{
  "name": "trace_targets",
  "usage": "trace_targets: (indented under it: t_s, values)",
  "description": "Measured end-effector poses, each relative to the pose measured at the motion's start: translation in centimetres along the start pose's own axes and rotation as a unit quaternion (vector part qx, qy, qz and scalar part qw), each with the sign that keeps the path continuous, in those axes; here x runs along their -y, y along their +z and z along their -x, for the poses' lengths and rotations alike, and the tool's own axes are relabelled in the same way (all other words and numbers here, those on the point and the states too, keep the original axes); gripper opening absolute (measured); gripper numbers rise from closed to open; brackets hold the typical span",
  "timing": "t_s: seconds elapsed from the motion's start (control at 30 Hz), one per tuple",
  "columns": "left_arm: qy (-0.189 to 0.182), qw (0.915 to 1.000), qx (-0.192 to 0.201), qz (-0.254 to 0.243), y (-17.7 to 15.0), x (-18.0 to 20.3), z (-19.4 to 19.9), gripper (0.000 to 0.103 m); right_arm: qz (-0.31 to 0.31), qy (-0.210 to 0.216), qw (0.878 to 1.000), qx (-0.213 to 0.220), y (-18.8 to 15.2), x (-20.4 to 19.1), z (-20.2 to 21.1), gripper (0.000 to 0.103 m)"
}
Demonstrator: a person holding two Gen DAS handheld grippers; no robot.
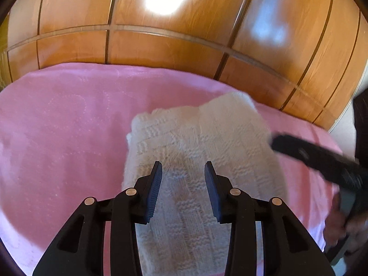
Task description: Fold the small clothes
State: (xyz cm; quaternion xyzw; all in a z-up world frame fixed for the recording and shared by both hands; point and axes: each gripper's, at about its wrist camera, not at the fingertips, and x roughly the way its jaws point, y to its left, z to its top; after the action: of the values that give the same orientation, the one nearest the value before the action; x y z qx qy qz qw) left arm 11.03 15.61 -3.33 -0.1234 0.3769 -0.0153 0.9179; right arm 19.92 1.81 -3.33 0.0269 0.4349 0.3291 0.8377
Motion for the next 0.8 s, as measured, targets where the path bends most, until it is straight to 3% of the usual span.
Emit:
trace_targets:
  t_s: [0.07,0.17,0.33,0.63,0.67,0.73,0.8]
  values:
    - [0.006,1.0000,-0.005,-0.002,-0.3,-0.1,-0.5,0.037,0.003,-0.031,0.999,-0.015,0.4,0.2,-2.5,0.049]
    - [0.021,0.9997,-0.013,0.003,-0.8,-0.6,-1.1,0.037,-0.005,-0.038,0.999,-0.028,-0.2,0.6,-5.6,0.056]
    - [0.025,0.9996,-0.013,0.005,-1.2,-1.2,-0.7,0.044,0.046,-0.075,0.996,0.008,-1.3,-1.2,-5.9,0.060]
    - [0.046,0.9989,-0.005,-0.006,-1.7,-1.2,0.1,0.044,0.055,-0.075,0.995,0.020,-1.5,-1.3,-5.8,0.062]
    - [0.048,0.9988,-0.004,-0.006,-1.7,-1.2,0.2,0.046,0.052,-0.073,0.996,0.021,-1.5,-1.2,-5.7,0.062]
    - [0.054,0.9985,0.003,-0.006,-1.7,-1.2,0.5,0.063,0.048,-0.069,0.996,0.020,-1.5,-1.1,-5.6,0.063]
    - [0.058,0.9982,0.006,-0.008,-1.8,-1.3,0.8,0.063,0.040,-0.062,0.997,0.018,-1.3,-1.0,-5.7,0.066]
